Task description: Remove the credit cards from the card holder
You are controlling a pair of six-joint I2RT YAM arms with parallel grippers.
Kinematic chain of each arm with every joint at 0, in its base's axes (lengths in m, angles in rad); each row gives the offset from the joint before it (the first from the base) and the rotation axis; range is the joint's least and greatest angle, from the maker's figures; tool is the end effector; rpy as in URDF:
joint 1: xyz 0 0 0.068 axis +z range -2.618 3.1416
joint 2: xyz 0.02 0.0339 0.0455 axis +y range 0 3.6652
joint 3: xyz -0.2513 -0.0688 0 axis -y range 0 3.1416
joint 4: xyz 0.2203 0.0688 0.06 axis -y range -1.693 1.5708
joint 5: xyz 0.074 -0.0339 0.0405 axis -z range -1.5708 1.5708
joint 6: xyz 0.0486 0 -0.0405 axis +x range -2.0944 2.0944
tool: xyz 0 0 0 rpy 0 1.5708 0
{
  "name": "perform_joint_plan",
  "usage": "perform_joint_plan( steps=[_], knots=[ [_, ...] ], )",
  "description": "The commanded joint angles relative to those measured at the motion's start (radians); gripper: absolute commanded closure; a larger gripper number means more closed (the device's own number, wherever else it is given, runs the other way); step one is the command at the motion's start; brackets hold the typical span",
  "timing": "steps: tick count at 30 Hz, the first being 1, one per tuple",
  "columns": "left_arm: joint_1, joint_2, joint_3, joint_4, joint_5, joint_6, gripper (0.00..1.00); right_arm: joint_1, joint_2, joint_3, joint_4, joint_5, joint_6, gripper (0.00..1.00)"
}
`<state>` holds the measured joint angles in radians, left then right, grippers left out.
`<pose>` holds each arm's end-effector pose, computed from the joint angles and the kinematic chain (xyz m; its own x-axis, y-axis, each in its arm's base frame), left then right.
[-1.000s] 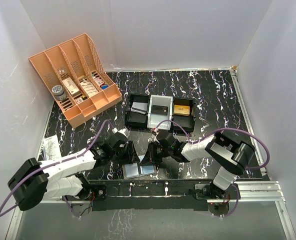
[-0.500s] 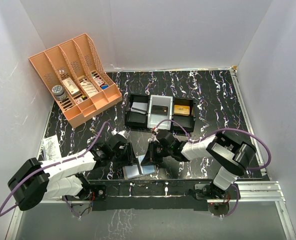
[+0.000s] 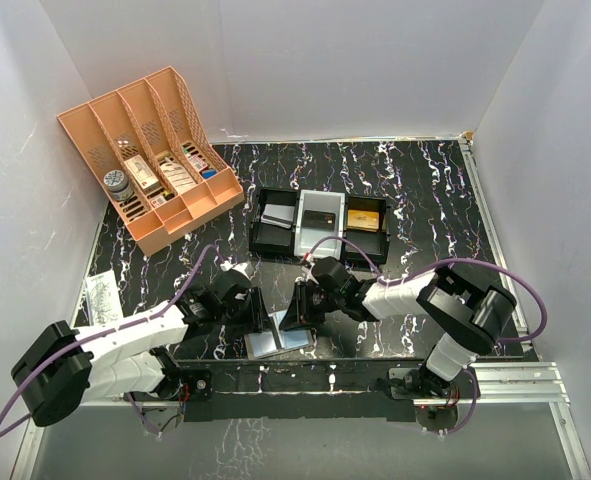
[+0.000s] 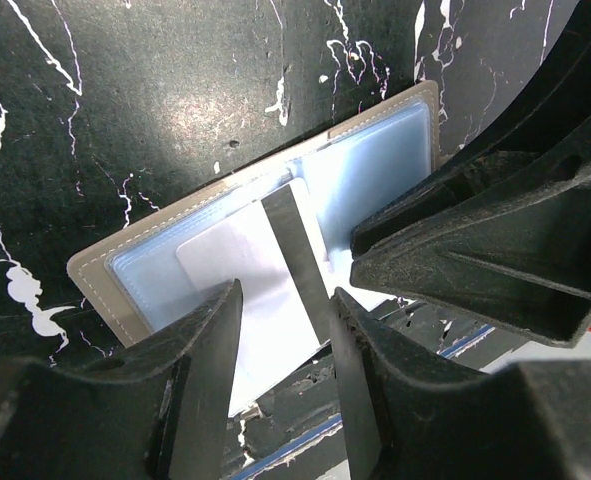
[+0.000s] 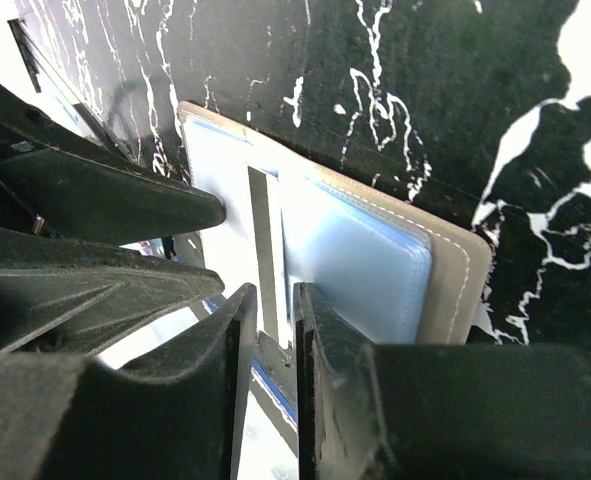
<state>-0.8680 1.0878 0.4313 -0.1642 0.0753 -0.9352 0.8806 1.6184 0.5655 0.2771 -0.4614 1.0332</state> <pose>0.1251 -0.1534 0.1595 -0.9197 -0.1558 -0.3604 0.0908 0.8086 -0.5813 0.1597 0.2274 0.1205 -0.9952 0.0027 -0.0978 -0.0742 0.6303 0.7728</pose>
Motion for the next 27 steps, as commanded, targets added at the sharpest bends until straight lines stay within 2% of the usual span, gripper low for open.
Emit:
perform_joint_plan(
  steps=[1, 7, 15, 20, 27],
  knots=[
    [-0.004, -0.018, -0.023, -0.041, -0.01, 0.012, 0.59, -0.002, 0.005, 0.066, -0.029, 0.002, -0.074, 0.78],
    [-0.004, -0.058, -0.017, -0.018, -0.012, -0.002, 0.56, 0.01, 0.005, 0.092, -0.076, 0.017, -0.108, 0.76],
    [-0.005, -0.093, 0.015, -0.072, -0.005, 0.02, 0.53, 0.02, 0.006, 0.104, -0.088, 0.011, -0.107, 0.76],
    [-0.006, -0.099, 0.013, -0.045, 0.056, 0.038, 0.53, 0.023, -0.006, 0.109, -0.096, 0.007, -0.114, 0.77],
    [-0.005, -0.072, 0.064, -0.162, 0.053, 0.101, 0.55, 0.031, -0.003, 0.112, -0.071, -0.014, -0.099, 0.77]
  ],
)
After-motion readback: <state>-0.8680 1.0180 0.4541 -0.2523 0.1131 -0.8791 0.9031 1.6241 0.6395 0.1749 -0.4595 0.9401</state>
